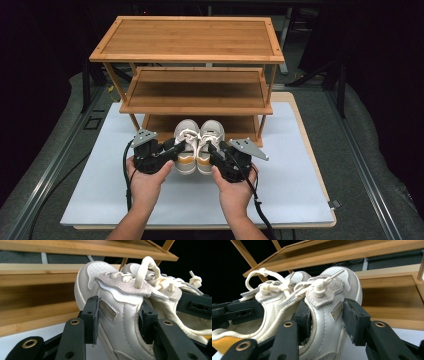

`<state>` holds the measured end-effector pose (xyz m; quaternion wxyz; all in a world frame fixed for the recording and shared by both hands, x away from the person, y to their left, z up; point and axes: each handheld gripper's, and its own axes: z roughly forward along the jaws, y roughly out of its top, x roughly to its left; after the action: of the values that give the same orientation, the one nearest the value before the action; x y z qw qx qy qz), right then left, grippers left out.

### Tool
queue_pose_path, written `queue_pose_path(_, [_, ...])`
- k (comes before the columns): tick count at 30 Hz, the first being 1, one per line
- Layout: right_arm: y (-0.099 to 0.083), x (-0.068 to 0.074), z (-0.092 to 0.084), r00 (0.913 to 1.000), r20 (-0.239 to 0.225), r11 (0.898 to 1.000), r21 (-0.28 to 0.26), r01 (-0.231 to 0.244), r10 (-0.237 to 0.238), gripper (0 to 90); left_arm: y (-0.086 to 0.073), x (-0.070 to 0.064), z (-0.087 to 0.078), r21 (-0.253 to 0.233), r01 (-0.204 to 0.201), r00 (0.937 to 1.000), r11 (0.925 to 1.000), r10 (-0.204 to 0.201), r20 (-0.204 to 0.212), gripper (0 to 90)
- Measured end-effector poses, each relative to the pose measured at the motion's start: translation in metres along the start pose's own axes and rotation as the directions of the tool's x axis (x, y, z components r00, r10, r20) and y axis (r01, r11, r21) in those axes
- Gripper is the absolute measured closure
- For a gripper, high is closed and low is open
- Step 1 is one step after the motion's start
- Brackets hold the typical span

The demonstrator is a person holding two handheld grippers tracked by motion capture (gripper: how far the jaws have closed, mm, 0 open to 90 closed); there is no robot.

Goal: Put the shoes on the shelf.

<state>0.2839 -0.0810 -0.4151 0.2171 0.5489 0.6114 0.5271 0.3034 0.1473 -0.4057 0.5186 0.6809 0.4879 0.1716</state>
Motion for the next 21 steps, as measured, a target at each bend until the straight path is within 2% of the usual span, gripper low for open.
queue_pose_path(10, [0.015,0.005,-0.004,1.0,-0.007,0.999,-0.032,0.006,-0.006,59.1,0.019,-0.005,-0.006,-0.021,-0.026,0.9996,0.9994,0.026,-0.008,59.2])
queue_pose_path(14, [0.024,0.006,-0.003,0.9999,-0.004,0.999,-0.034,0.013,-0.013,59.1,0.025,-0.003,-0.005,-0.03,-0.01,0.9999,0.9995,0.01,0.002,59.2])
queue_pose_path(21, [0.035,0.005,0.002,0.9998,-0.002,0.999,-0.035,0.017,-0.017,59.0,0.034,0.0,0.001,-0.034,-0.006,1.0,0.9994,0.006,0.008,59.2])
